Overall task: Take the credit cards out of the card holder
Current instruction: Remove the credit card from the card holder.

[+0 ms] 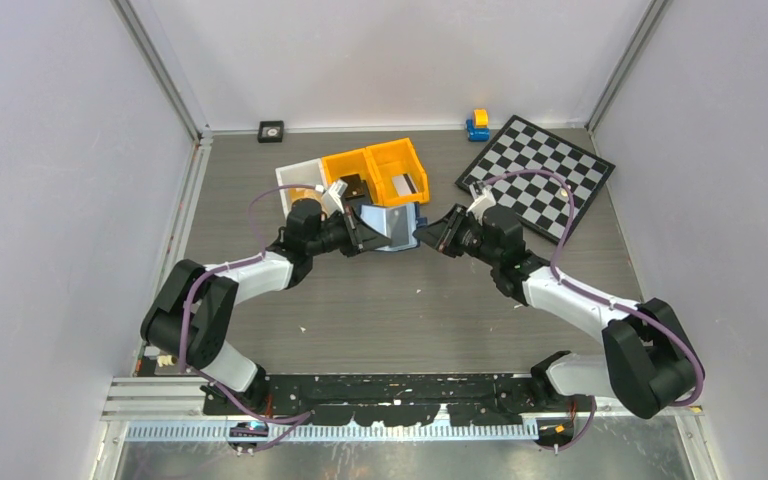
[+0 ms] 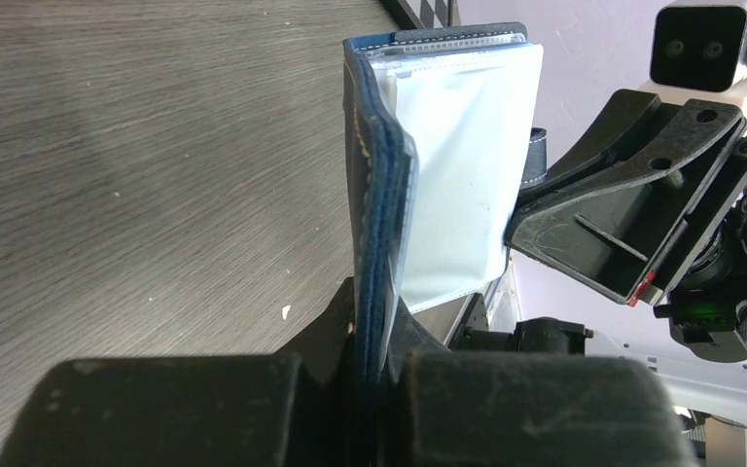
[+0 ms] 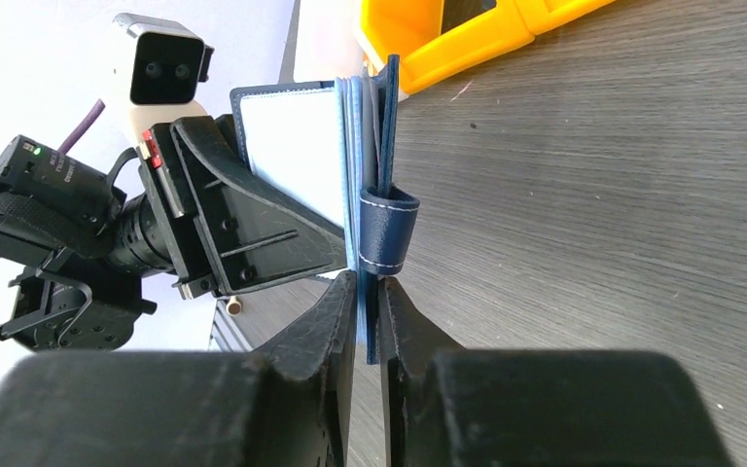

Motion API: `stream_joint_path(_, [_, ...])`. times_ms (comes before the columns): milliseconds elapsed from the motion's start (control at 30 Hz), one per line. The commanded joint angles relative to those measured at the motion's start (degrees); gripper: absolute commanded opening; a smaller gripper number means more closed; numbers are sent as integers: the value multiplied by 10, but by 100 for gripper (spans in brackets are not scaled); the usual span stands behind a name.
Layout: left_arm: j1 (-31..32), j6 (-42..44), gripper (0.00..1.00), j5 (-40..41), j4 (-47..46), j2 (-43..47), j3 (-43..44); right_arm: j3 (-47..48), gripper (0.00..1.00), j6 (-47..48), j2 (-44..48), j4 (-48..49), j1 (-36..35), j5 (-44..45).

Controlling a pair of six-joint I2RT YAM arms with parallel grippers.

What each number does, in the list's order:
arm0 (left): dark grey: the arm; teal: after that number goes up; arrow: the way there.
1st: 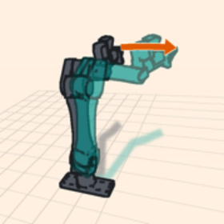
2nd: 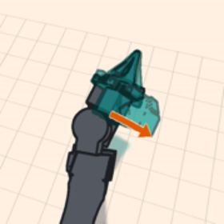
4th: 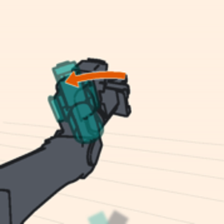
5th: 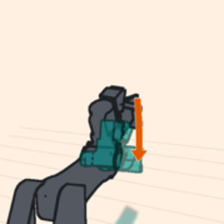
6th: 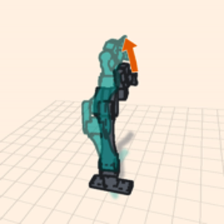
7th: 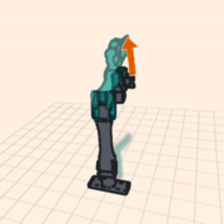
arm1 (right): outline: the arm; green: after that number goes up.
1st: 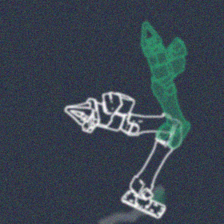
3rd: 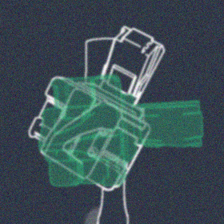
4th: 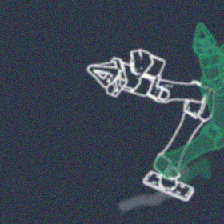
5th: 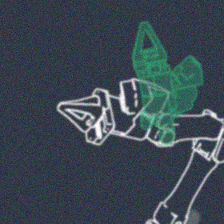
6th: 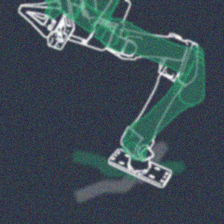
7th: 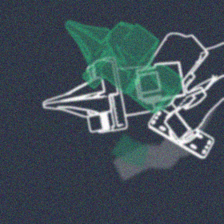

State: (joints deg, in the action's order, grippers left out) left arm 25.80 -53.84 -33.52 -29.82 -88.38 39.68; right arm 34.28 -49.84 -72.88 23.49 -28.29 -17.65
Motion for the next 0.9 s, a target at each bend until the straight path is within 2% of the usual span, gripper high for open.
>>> stream_joint_path(0, [-2,1,0,1,-27,19,2,36,18,14,1,-10,0,-2])
stream_joint_path(200, [-2,0,0,-4,-30,18,3,47,27,15,-19,-19,0,-14])
stream_joint_path(400, [-2,-1,0,-4,-31,17,2,51,29,14,-24,-21,-1,-17])
stream_joint_path(567, [-2,-1,0,-4,-31,18,2,51,19,12,-26,-20,0,-19])
stream_joint_path(700, [-2,1,0,-1,-26,17,4,45,15,11,-18,-8,-1,-22])
stream_joint_path(800, [-2,6,0,4,-7,14,9,44,2,13,-16,-6,-1,-24])
stream_joint_path(833, [-2,9,2,5,3,12,13,46,1,16,-16,-9,-1,-25])
stream_joint_path(867, [-2,11,10,6,13,9,17,49,1,22,-16,-17,-3,-22])
